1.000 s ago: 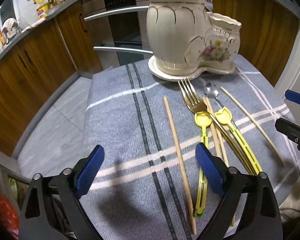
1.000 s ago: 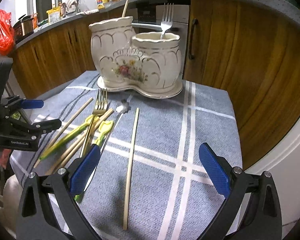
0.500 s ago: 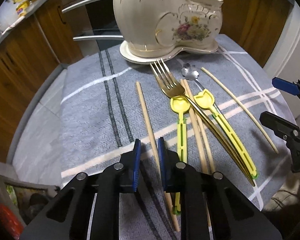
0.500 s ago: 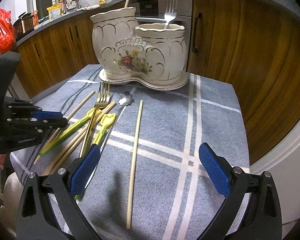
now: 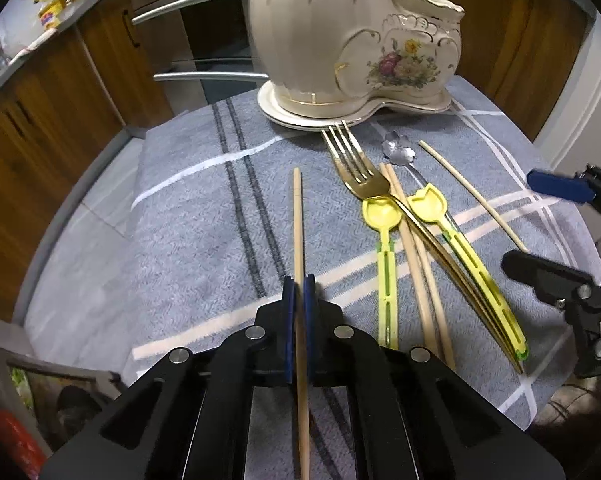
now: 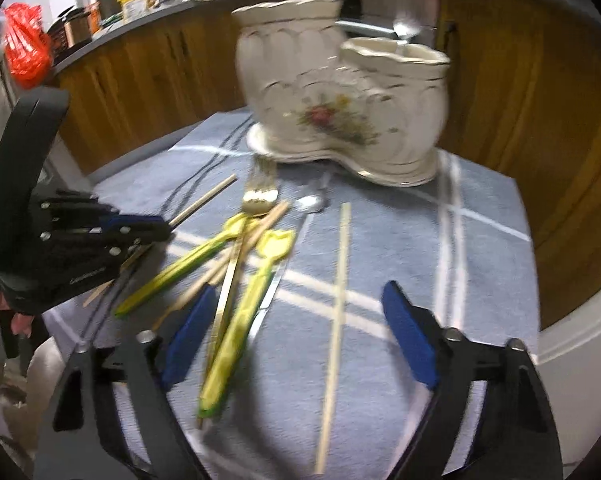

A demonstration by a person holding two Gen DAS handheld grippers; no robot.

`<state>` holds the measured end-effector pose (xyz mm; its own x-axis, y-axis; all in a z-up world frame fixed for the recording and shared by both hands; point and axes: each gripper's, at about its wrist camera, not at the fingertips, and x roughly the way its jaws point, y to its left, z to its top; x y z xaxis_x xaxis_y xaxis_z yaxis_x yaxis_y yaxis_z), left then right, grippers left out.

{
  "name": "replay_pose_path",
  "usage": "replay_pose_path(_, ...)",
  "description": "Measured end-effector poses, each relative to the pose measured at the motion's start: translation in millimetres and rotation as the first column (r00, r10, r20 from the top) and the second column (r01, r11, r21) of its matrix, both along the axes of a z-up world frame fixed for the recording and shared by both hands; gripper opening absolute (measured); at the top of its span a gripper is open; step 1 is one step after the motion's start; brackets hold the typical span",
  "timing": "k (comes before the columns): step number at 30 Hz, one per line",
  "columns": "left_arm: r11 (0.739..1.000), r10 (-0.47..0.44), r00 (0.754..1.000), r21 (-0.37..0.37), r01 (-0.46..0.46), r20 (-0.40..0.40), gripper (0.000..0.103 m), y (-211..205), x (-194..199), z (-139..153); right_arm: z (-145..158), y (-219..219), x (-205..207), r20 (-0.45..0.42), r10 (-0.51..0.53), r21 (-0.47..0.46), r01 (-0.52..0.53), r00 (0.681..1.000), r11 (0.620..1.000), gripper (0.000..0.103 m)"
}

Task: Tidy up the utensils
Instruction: 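Grasp another wooden chopstick with the left tool while the right tool grasps a gold fork, then drop the chopstick into the tall cup while the right tool drops the gold fork in the short cup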

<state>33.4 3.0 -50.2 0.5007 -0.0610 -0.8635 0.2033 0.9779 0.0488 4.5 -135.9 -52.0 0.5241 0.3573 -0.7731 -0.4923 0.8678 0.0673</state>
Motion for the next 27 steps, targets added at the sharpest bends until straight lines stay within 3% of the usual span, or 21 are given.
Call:
replay_pose_path(2, 1.0, 0.009, 1.0, -0.012, -0.009, 0.011, 0.005, 5.5, -2.3, 3.7, -1.3, 11.8, -0.6, -0.024, 0.035, -0.008, -0.035, 0.999, 0.999, 0.062)
replay_pose_path(4, 1.0, 0.017, 0.999, -0.025, -0.016, 0.028, 0.005, 9.7, -4.9, 9.0, -3.2, 21.5, 0.0, -0.045, 0.054, -0.012, -0.055, 0.998, 0.998, 0.044)
replay_pose_path(7, 0.999, 0.02, 0.999, -0.038, -0.018, 0.047, 0.005, 12.6, -8.9, 14.5, -5.8, 35.1, 6.6, -0.074, 0.065, -0.012, -0.066, 0.995, 0.998, 0.027)
replay_pose_path(12, 0.998, 0.026, 0.998, -0.056, -0.023, 0.054, 0.005, 18.4, -12.0, 16.8, -12.4, 55.0, 16.9, -0.096, 0.069, -0.042, -0.074, 0.993, 0.996, 0.015)
replay_pose_path(22, 0.995, 0.032, 0.996, -0.092, -0.025, 0.08, 0.005, 25.2, -12.1, 22.2, -17.0, 68.3, 41.3, -0.113, 0.032, -0.061, -0.04, 0.993, 0.997, 0.014)
replay_pose_path(24, 0.995, 0.033, 0.996, -0.095, -0.025, 0.083, 0.005, 25.6, -11.7, 22.9, -16.5, 68.7, 44.0, -0.114, 0.027, -0.051, -0.033, 0.993, 0.998, 0.007)
replay_pose_path(27, 0.995, 0.033, 0.995, -0.102, -0.024, 0.089, 0.005, 26.1, -12.0, 24.3, -15.4, 63.4, 42.0, -0.124, 0.029, -0.022, -0.032, 0.992, 0.999, 0.006)
